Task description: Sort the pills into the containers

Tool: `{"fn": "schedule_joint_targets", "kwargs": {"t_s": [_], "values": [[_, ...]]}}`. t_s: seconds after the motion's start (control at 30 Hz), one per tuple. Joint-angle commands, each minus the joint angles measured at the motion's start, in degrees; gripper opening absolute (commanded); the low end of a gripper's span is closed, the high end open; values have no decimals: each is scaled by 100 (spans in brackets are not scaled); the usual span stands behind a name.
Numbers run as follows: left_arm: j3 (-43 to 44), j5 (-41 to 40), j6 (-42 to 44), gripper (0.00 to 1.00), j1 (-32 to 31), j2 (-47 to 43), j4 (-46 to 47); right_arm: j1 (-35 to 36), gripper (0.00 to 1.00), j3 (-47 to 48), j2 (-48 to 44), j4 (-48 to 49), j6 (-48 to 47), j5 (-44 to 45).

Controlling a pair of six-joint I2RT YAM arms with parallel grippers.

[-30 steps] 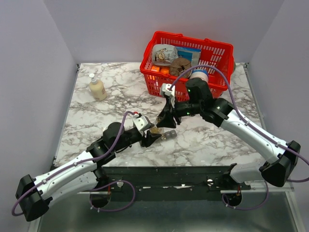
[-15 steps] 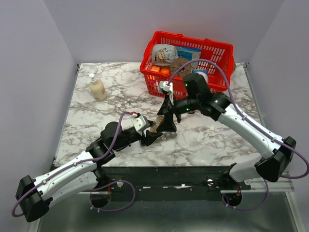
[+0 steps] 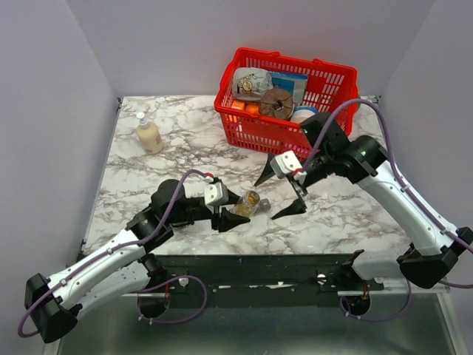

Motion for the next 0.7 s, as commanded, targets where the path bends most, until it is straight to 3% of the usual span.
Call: {"fn": "schedule_joint_targets", "kwargs": {"t_s": [0.0,0.3,0.5,0.53,0.67], "values": [[383,1362,-6,0,117,416,-207,117,98,86,108,-1027,-1859,-651],[595,1592,37,0,178,786,-137,301,85,-89,233,-467,-1062,-475],[612,1566,2,0,213,813,-67,372,62,-160,268,-229,-621,-238],[612,1531,-6,0,213,804,-58,381,53,-169,268,-176,-533,-211],[578,908,-50,0,222,672,100,407,40,-344,206,342,213,-36]]}}
